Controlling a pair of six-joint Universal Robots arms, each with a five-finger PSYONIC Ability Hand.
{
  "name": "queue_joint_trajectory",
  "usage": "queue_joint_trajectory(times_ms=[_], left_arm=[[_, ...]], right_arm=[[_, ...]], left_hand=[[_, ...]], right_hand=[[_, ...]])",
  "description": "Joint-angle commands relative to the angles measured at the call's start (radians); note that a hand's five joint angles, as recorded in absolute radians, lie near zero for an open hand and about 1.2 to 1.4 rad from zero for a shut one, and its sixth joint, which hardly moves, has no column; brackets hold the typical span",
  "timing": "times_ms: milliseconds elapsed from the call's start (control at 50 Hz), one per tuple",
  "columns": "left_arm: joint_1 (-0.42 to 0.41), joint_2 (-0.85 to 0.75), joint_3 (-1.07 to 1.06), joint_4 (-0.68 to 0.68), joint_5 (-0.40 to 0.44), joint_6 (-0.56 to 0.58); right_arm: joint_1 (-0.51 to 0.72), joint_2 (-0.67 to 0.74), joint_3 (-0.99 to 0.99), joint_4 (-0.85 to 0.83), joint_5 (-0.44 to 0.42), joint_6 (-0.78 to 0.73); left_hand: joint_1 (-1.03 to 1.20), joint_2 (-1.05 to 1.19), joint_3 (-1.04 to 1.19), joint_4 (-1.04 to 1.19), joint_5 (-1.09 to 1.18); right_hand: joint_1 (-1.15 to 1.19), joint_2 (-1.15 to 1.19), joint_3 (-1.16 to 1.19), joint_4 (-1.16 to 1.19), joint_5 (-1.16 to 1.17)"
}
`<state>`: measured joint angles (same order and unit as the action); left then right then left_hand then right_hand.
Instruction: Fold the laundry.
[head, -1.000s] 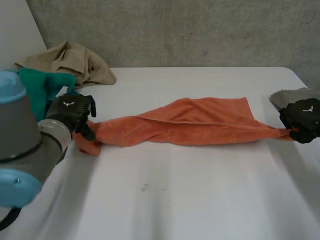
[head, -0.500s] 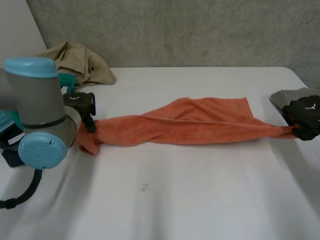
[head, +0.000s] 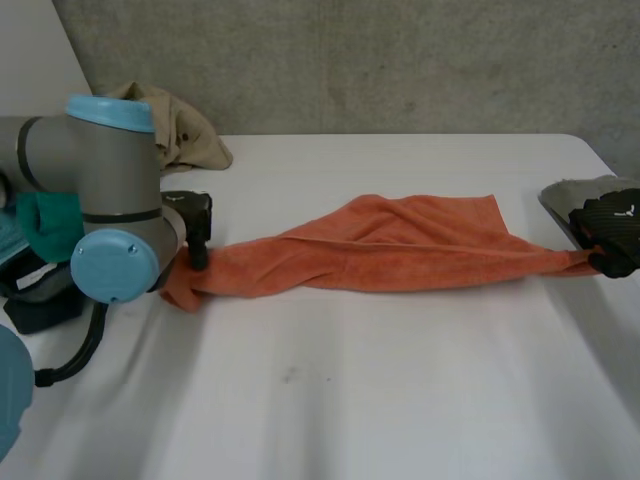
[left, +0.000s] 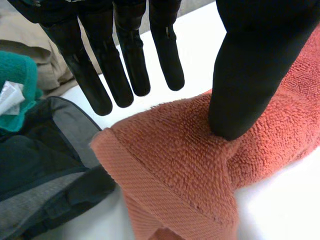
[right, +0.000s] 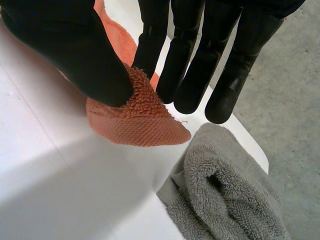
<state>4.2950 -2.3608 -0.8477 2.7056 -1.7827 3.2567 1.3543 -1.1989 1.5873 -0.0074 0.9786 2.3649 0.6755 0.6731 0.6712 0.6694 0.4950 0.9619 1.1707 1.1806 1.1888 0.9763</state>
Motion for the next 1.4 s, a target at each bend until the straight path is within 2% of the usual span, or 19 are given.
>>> queue_joint_trajectory(times_ms=[20,100,320,480,580,660,760,900,1000,1040,1160,1260,1360,1400], left_arm=[[-0.011,-0.014,-0.002,-0.015,0.000,0.001],[-0.012,-0.014,-0.004,-0.023,0.000,0.017],[-0.032,0.026,0.021,-0.020,-0.012,0.153],[-0.018,0.364,0.032,0.012,-0.004,0.175],[-0.018,0.526,0.022,0.055,-0.003,0.184],[-0.017,0.615,0.013,0.072,-0.001,0.190],[-0.012,0.657,-0.048,0.074,-0.001,0.195],[-0.001,0.618,-0.207,0.095,-0.003,0.207],[0.002,0.497,-0.251,0.151,-0.004,0.210],[0.006,0.427,-0.244,0.167,-0.004,0.215],[0.023,0.214,-0.125,0.200,-0.012,0.302],[0.020,0.083,0.031,0.258,-0.007,0.376],[0.019,0.014,0.200,0.449,-0.001,0.454],[0.014,0.009,0.265,0.587,0.003,0.511]], right_arm=[[0.003,0.012,-0.001,0.001,0.003,-0.029],[0.005,0.021,-0.007,0.003,0.008,-0.046],[0.012,0.009,-0.136,0.026,0.040,-0.030],[0.035,-0.122,-0.438,0.159,0.057,0.140],[0.032,-0.152,-0.642,0.231,0.055,0.256],[0.032,-0.162,-0.756,0.276,0.052,0.312],[0.029,-0.156,-0.787,0.334,0.042,0.313],[0.045,-0.087,-0.727,0.383,0.046,0.255],[0.126,0.016,-0.702,0.399,0.069,0.117],[0.164,0.082,-0.702,0.415,0.107,0.048],[0.233,0.220,-0.719,0.426,0.232,-0.071],[0.276,0.320,-0.803,0.371,0.298,-0.069],[0.330,0.395,-0.981,0.224,0.348,-0.010],[0.344,0.415,-1.090,0.117,0.377,0.054]], left_hand=[[0.473,0.476,0.478,0.480,0.479],[0.720,0.723,0.724,0.726,0.726],[0.721,0.723,0.725,0.727,0.727],[0.721,0.723,0.725,0.727,0.727],[0.721,0.723,0.725,0.727,0.727],[0.721,0.723,0.725,0.727,0.727],[0.721,0.723,0.725,0.727,0.727],[0.721,0.723,0.725,0.727,0.727],[0.721,0.723,0.725,0.727,0.727],[0.721,0.723,0.725,0.727,0.727],[0.721,0.723,0.725,0.727,0.727],[0.721,0.723,0.725,0.727,0.727],[0.721,0.723,0.725,0.727,0.727],[0.721,0.723,0.725,0.727,0.727]], right_hand=[[0.434,0.226,0.216,0.207,0.245],[0.434,0.226,0.216,0.207,0.245],[0.434,0.226,0.216,0.207,0.245],[0.434,0.226,0.216,0.207,0.245],[0.434,0.226,0.216,0.207,0.245],[0.434,0.226,0.216,0.207,0.245],[0.434,0.226,0.216,0.207,0.245],[0.434,0.226,0.216,0.207,0.245],[0.434,0.226,0.216,0.207,0.245],[0.434,0.226,0.216,0.207,0.245],[0.434,0.226,0.216,0.207,0.245],[0.434,0.226,0.216,0.207,0.245],[0.434,0.226,0.216,0.207,0.245],[0.434,0.226,0.216,0.207,0.245]])
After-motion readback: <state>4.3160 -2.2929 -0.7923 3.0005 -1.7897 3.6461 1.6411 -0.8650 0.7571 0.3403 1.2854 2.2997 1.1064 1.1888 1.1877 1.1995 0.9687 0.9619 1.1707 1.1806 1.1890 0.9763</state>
